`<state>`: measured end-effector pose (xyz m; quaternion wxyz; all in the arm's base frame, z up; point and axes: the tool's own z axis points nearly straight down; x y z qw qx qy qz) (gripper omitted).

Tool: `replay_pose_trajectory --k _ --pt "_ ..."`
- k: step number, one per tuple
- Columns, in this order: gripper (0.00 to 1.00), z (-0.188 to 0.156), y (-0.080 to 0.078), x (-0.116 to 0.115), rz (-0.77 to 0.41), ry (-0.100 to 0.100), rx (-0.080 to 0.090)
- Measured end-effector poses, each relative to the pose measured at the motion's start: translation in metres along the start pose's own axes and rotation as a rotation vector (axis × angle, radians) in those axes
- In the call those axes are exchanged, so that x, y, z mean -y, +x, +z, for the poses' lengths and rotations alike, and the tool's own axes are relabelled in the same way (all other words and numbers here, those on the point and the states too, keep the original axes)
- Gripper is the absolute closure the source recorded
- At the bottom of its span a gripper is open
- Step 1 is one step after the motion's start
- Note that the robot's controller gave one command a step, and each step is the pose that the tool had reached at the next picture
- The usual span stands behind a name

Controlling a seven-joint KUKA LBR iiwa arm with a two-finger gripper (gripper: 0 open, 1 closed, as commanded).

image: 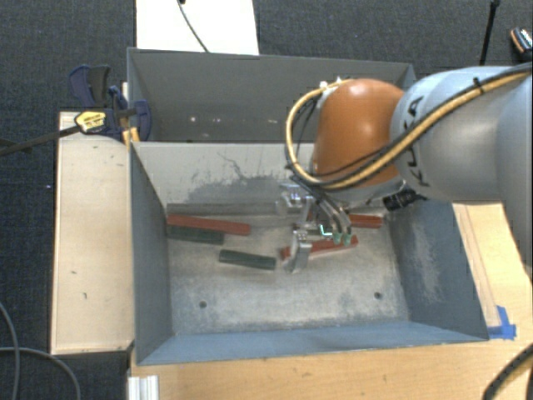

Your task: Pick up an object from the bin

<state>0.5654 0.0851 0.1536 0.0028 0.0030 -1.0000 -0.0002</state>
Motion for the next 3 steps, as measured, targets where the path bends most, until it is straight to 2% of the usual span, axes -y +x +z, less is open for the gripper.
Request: replay_pose_trajectory --k 1,2,3 --pt "0.0 0.088 -0.012 -0.013 -0.036 0.001 0.001" --pt "1.0 0.083 -0.014 -0.012 -0.031 -0.001 0.008" --pt "1.0 -0.106 -0.017 -0.002 0.048 -0.002 0.017"
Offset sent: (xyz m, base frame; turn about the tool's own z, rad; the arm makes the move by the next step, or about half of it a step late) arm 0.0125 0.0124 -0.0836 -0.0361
